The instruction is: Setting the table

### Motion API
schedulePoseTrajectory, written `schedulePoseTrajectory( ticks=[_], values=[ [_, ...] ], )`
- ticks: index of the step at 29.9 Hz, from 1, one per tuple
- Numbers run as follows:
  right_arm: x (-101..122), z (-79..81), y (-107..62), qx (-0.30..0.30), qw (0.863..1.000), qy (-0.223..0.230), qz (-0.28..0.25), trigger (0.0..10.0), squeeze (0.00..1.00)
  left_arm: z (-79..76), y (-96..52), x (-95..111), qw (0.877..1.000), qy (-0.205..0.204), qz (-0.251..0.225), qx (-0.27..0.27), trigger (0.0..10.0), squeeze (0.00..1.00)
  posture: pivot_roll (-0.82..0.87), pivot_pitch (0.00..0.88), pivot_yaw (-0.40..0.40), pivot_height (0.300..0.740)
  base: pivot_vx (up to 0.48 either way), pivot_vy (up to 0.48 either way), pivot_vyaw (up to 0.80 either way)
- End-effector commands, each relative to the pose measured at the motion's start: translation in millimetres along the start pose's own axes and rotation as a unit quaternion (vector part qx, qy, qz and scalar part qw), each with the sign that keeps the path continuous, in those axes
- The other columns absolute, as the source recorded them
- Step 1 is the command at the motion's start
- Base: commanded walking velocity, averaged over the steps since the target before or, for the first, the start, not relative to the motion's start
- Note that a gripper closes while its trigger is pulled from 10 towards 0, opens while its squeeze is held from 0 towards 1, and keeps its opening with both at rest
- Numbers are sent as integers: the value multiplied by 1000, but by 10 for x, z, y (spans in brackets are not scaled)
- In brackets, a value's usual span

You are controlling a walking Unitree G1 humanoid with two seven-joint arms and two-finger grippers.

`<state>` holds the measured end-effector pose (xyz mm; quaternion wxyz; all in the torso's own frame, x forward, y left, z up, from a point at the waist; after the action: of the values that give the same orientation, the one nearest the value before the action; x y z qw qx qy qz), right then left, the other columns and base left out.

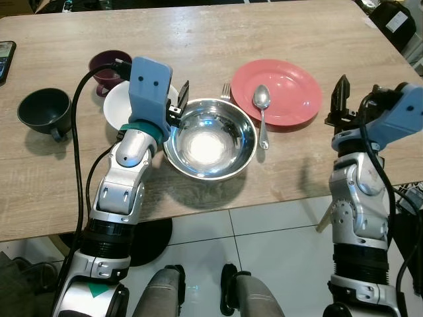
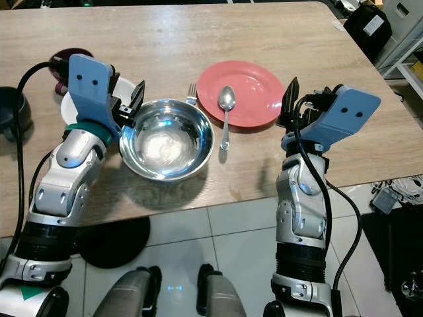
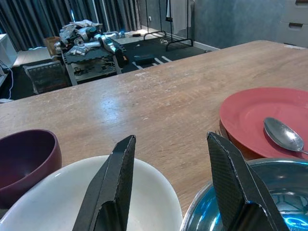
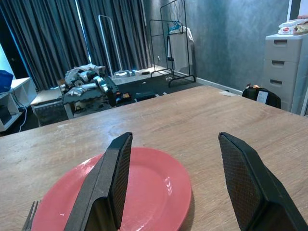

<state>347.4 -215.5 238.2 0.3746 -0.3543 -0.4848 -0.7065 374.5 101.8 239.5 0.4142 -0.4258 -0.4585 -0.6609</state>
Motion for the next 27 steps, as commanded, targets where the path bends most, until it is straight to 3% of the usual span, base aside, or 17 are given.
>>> schedulePoseTrajectory(
  ticks=[1,27],
  values=[
    [-15,-4,-11,-2,1000,-7,4,10000,0,-7,-3,-71,1000,-1,10,-1,10000,0,161,114,48,740,-240,0,0],
    [-18,-14,-7,-6,1000,-6,2,10000,0,-7,18,-44,1000,1,5,-4,10000,0,164,108,55,740,-296,0,0]
  ],
)
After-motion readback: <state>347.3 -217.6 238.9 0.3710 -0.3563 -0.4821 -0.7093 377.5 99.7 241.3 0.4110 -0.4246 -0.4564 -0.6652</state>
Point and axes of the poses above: a point about 5 cm out from each wrist's last joint towards the gripper, its own y axis pointing out of the wrist towards the gripper, its own x axis along the axis of the wrist's last joint, z = x × y, the point moved 4 cm from there along y, pointing out of the wrist towards the gripper, and after that the axes turned 4 degrees about y, right-handed, at the moved point
